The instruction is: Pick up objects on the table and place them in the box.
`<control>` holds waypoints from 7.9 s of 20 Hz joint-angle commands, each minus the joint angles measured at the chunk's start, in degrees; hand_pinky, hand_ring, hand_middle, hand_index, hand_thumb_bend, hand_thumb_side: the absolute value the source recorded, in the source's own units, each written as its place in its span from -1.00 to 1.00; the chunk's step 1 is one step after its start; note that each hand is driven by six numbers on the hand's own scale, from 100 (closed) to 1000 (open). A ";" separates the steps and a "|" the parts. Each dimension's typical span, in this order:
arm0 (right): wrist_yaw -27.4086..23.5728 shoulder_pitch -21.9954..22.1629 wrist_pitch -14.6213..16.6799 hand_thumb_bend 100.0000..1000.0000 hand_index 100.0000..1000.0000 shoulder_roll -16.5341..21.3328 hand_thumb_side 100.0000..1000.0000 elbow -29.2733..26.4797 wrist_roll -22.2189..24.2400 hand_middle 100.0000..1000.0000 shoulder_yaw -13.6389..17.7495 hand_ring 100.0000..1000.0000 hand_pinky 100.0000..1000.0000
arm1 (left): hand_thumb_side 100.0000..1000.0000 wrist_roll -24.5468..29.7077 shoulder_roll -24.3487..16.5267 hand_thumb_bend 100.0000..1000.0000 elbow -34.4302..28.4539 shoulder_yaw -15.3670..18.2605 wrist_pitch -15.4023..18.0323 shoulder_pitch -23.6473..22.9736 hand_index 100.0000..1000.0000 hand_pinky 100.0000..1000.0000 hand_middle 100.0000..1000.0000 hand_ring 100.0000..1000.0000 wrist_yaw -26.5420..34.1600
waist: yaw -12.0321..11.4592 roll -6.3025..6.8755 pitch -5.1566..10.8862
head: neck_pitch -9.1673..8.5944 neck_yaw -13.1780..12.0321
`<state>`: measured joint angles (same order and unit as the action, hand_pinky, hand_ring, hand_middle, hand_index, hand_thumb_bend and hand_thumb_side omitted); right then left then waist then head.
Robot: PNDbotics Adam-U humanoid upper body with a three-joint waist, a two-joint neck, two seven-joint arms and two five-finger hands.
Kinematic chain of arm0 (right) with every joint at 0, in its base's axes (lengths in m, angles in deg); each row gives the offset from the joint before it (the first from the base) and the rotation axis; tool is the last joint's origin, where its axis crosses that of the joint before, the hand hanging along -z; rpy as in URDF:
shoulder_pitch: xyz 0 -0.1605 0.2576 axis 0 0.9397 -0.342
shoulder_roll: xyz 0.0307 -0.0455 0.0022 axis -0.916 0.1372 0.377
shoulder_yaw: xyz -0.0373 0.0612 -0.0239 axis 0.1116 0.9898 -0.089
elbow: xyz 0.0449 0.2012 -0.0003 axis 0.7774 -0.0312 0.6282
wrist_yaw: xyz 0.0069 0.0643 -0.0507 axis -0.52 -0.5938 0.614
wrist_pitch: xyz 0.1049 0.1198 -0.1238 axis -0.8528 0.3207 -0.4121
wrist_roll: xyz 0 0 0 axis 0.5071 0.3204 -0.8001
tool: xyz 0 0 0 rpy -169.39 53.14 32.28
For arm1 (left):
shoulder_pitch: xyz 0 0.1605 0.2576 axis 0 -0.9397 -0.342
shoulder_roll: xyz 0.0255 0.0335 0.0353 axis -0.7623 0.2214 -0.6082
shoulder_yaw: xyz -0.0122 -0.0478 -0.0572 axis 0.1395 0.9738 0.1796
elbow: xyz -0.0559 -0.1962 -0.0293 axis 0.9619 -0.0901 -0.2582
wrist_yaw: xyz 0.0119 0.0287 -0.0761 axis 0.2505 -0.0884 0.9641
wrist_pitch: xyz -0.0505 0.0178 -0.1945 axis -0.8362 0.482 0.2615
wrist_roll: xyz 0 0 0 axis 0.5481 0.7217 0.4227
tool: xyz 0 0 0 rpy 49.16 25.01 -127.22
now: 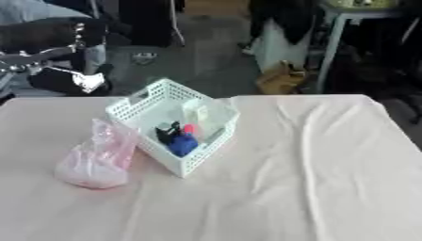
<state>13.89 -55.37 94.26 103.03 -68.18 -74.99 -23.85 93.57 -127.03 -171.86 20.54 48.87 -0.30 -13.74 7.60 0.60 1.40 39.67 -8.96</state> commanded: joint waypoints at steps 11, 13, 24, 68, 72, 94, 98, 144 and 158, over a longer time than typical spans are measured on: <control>-0.53 -1.08 -0.55 -1.00 0.57 0.80 1.00 -0.87 0.14 0.56 -0.43 0.72 0.61 | 0.19 21.77 2.74 0.34 18.07 -4.25 2.86 7.36 1.00 1.00 1.00 1.00 -2.85 | 0.76 0.78 0.84 | 0.16 -1.15; -0.58 -1.08 -0.55 -1.00 0.56 0.81 1.00 -0.87 0.11 0.56 -0.46 0.72 0.61 | 0.14 23.73 2.98 0.55 19.23 -4.66 2.53 7.66 1.00 1.00 1.00 1.00 -3.52 | 0.80 0.78 0.88 | 0.23 -1.25; -0.48 -0.81 -0.68 -1.00 0.55 1.23 1.00 -0.87 -0.29 0.53 -0.29 0.72 0.61 | 0.27 24.32 1.17 0.62 20.54 -5.75 -0.02 5.68 1.00 1.00 1.00 1.00 -1.29 | 0.50 0.74 1.26 | 0.15 -1.59; -0.97 -0.51 -1.38 -1.00 0.53 0.64 1.00 -0.87 -0.41 0.49 -0.51 0.72 0.60 | 0.26 5.33 4.75 0.54 33.11 -7.13 2.46 -0.16 1.00 1.00 1.00 1.00 -1.13 | 0.54 0.51 1.18 | -0.19 -2.24; -1.09 -0.58 -1.32 -1.00 0.52 0.62 1.00 -0.87 -0.35 0.48 -0.65 0.72 0.60 | 0.24 6.14 6.28 0.60 37.58 -6.41 3.42 0.83 1.00 1.00 1.00 1.00 -4.84 | 0.65 0.43 1.16 | -0.29 -2.66; -1.74 -0.75 -1.52 -1.00 0.51 0.60 1.00 -0.87 -1.59 0.45 -0.32 0.71 0.60 | 0.25 -2.85 16.03 0.50 61.04 2.74 11.19 -0.52 1.00 0.67 1.00 0.92 -25.13 | 1.16 0.22 0.58 | -0.99 -3.54; -1.95 -0.81 -1.54 -1.00 0.51 0.76 1.00 -0.87 -1.87 0.45 -0.23 0.71 0.60 | 0.16 -4.02 16.09 0.46 63.11 3.92 12.05 -1.57 1.00 0.45 1.00 0.62 -27.71 | 1.06 0.22 0.55 | -0.81 -3.45; -2.73 -1.31 -2.89 -1.00 0.50 0.70 0.91 -0.87 -4.03 0.44 -0.69 0.71 0.61 | -0.60 8.48 10.29 -0.72 55.82 0.61 12.96 0.22 -0.87 -1.00 -1.00 -1.00 -1.36 | 0.69 0.58 1.27 | 0.06 -3.19; -2.75 -1.41 -3.01 -1.00 0.50 0.29 0.90 -0.87 -3.63 0.44 -1.20 0.72 0.61 | -0.70 13.66 6.11 -0.79 41.35 -3.79 4.24 3.18 -0.88 -1.00 -1.00 -1.00 13.14 | 0.88 0.90 1.56 | 0.22 -3.20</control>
<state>11.11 -55.71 91.32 103.00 -68.18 -78.75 -25.07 105.18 -118.60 -128.47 16.73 52.03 0.98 -1.86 8.40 0.60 1.48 39.67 -12.13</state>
